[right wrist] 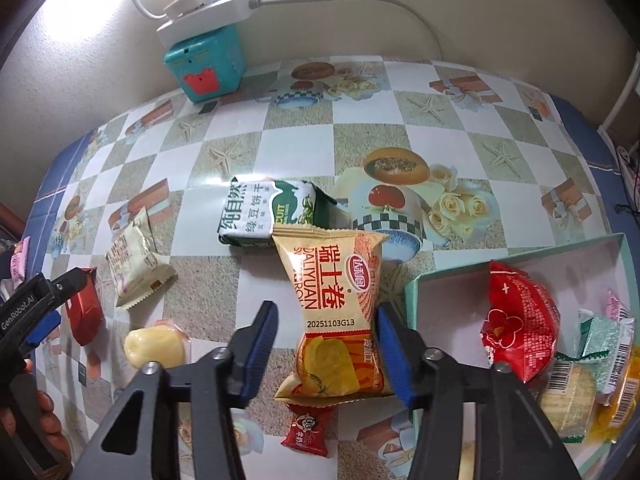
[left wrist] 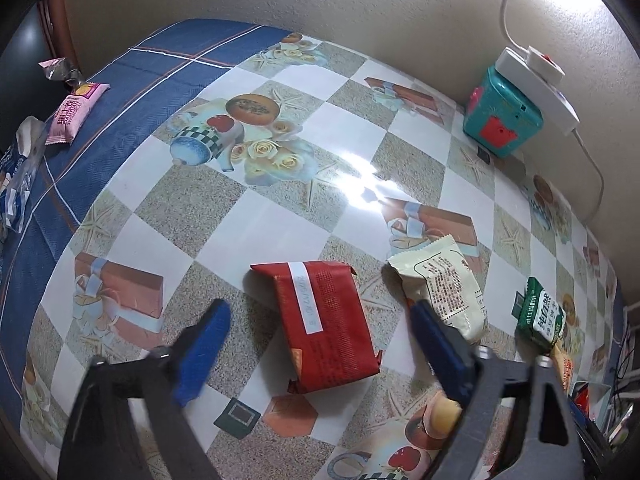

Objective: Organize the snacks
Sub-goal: 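Grasp the red box with the left tool while the right tool grasps the yellow bag, then carry the red box with the left tool while the right tool carries the yellow bag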

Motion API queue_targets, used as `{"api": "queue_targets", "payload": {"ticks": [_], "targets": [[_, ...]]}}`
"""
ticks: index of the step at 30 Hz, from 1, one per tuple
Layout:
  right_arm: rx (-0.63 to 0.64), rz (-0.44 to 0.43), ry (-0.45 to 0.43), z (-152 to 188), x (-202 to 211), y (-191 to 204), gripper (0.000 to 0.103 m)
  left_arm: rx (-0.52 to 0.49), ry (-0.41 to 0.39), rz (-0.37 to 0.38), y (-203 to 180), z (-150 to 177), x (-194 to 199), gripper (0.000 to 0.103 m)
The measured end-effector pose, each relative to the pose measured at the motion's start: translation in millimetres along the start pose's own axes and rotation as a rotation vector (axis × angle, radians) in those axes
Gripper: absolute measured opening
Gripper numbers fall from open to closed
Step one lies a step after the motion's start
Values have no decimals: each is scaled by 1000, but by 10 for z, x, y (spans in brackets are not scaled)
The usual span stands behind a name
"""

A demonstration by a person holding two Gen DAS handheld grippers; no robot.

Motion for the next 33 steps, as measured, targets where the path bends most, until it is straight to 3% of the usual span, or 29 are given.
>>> {"api": "queue_targets", "payload": {"ticks": [5, 6, 13, 33], "targets": [[-3, 13, 6, 18, -49, -17, 44, -13, 5, -7, 3, 3, -33, 81], [-4, 15, 6, 20, -52, -22, 41, -16, 3, -12, 7, 2, -30, 73], [-17, 19, -4, 22, -38, -36, 37, -33, 15, -21, 6, 21, -40, 46], [-21, -11, -37, 52, 277, -1, 37, -3, -11, -39, 39, -34, 265, 42]]}}
Point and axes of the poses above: each gripper's, at about its wrist camera, not at the fingertips, and x roughly against the way its jaws point, y to its left, z to its underside, the point moved 8 cm from there along -x, roughly the way its jaws point, and after that the axes turned 13 degrees about x, right-handed, at the moved point
